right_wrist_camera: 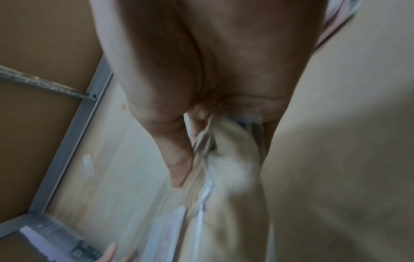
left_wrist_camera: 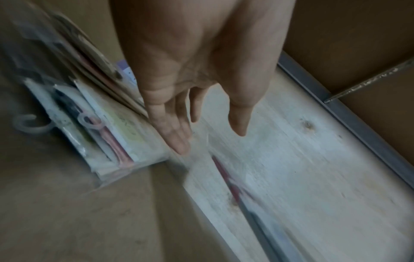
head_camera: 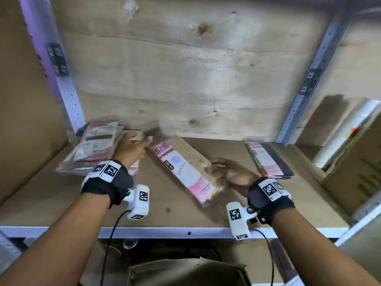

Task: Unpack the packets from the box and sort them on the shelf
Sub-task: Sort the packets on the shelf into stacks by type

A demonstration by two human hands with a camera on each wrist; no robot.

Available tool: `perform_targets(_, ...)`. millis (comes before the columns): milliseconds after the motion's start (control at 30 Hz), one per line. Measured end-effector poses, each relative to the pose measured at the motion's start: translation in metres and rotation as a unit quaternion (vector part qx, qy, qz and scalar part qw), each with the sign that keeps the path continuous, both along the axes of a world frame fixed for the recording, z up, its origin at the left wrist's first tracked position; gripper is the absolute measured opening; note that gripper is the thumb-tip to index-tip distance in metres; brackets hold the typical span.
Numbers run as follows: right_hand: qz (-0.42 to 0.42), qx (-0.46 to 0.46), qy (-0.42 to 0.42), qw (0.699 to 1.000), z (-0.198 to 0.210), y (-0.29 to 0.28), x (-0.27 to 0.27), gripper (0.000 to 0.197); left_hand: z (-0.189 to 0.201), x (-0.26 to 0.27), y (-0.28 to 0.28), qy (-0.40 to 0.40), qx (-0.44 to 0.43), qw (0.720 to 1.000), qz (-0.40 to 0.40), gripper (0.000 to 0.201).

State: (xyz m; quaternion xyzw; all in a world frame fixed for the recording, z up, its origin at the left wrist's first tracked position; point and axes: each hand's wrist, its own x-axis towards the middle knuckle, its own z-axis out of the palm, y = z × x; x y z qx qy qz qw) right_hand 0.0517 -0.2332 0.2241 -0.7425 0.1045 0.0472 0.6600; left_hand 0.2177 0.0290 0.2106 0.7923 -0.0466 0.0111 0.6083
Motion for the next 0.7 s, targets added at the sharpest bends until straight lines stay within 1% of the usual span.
perform_targets(67,0.025,-0.03,-0.001,0.999,-0.006,-0.019,-0.011,0.036,-0.003,-0.003,-0.011,-0.009,-0.039,0.997,-0.06,0.038)
perform_targets(100,0.04,-0.047,0.001,0.998,-0.009,-0.028,-0.015,0.036,-0.006,-0.005,-0.017,-0.028,-0.032,0.995,-0.086,0.027)
perform_targets(133,0.054,-0.06,0.004,0.997,-0.013,-0.036,-0.019,0.036,-0.008,-0.007,-0.021,-0.046,-0.012,0.993,-0.105,0.022)
perform_targets(167,0.064,-0.072,0.012,0.995,-0.016,-0.042,-0.022,0.037,-0.011,-0.008,-0.025,-0.061,0.017,0.991,-0.115,0.022)
perform_targets(233,0.07,-0.086,0.025,0.993,-0.02,-0.053,-0.024,0.039,-0.015,-0.008,-0.033,-0.081,0.081,0.986,-0.122,0.027)
perform_targets(300,0.064,-0.092,0.025,0.993,-0.022,-0.06,-0.024,0.034,-0.016,-0.007,-0.042,-0.097,0.138,0.979,-0.116,0.036)
perform_targets(367,0.054,-0.097,0.025,0.994,-0.024,-0.065,-0.023,0.028,-0.016,-0.008,-0.052,-0.107,0.165,0.975,-0.1,0.044)
perform_targets(400,0.045,-0.084,0.028,0.995,-0.025,-0.068,-0.023,0.029,-0.016,-0.009,-0.057,-0.114,0.172,0.974,-0.091,0.047)
perform_targets(467,0.035,-0.061,0.032,0.997,-0.028,-0.073,-0.021,0.031,-0.016,-0.01,-0.066,-0.121,0.18,0.973,-0.077,0.052)
perform_targets(500,0.037,-0.066,0.032,0.997,-0.029,-0.076,-0.021,0.028,-0.016,-0.01,-0.07,-0.116,0.177,0.974,-0.08,0.053)
perform_targets(533,0.043,-0.074,0.033,0.996,-0.029,-0.078,-0.021,0.021,-0.017,-0.008,-0.073,-0.106,0.17,0.976,-0.088,0.055)
perform_targets(567,0.052,-0.082,0.033,0.995,-0.028,-0.08,-0.022,0.012,-0.018,-0.007,-0.076,-0.089,0.162,0.978,-0.097,0.056)
perform_targets(600,0.059,-0.088,0.028,0.994,-0.028,-0.083,-0.022,0.008,-0.02,-0.006,-0.078,-0.073,0.151,0.98,-0.104,0.056)
perform_targets(700,0.061,-0.094,0.022,0.993,-0.027,-0.092,-0.022,0.006,-0.024,-0.009,-0.084,0.001,0.1,0.988,-0.12,0.056)
